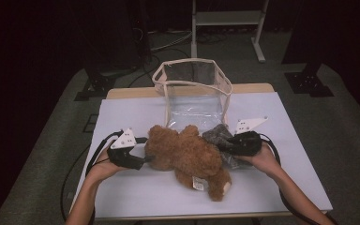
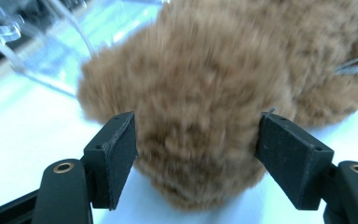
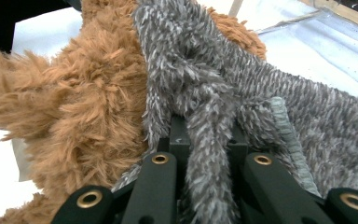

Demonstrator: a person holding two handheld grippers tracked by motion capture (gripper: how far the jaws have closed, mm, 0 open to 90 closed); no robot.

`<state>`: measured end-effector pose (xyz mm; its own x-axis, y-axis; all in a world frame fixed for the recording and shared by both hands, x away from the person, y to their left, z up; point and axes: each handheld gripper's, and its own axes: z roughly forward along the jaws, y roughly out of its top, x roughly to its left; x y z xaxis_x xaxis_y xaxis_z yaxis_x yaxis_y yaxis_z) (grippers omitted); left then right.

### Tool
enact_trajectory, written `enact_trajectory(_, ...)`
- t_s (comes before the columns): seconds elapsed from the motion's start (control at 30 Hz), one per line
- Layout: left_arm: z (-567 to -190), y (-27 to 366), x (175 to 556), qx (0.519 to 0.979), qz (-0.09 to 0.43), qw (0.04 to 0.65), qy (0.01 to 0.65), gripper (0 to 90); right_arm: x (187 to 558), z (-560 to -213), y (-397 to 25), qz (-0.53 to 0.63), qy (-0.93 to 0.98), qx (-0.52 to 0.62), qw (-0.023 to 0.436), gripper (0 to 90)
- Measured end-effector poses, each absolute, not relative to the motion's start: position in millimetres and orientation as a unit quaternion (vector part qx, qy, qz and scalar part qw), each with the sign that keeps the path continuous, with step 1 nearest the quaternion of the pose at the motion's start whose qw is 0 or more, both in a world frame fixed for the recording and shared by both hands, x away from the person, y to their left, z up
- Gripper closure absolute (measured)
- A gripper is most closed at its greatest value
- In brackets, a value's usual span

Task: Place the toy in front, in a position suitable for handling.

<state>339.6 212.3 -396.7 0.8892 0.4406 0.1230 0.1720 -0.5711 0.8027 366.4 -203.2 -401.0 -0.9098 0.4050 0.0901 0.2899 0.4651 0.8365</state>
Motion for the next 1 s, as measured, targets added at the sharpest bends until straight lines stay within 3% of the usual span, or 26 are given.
enact_trajectory(0.37,-410,177,337,0.868,0.065,0.451,0.196,42.3,364,-400,-214,0.479,0.85,0.211,0.065,78.8)
enact_trajectory(1.0,-413,94,323,0.868,0.042,0.466,0.166,42.6,363,-385,-264,0.473,0.841,0.244,0.1,80.1)
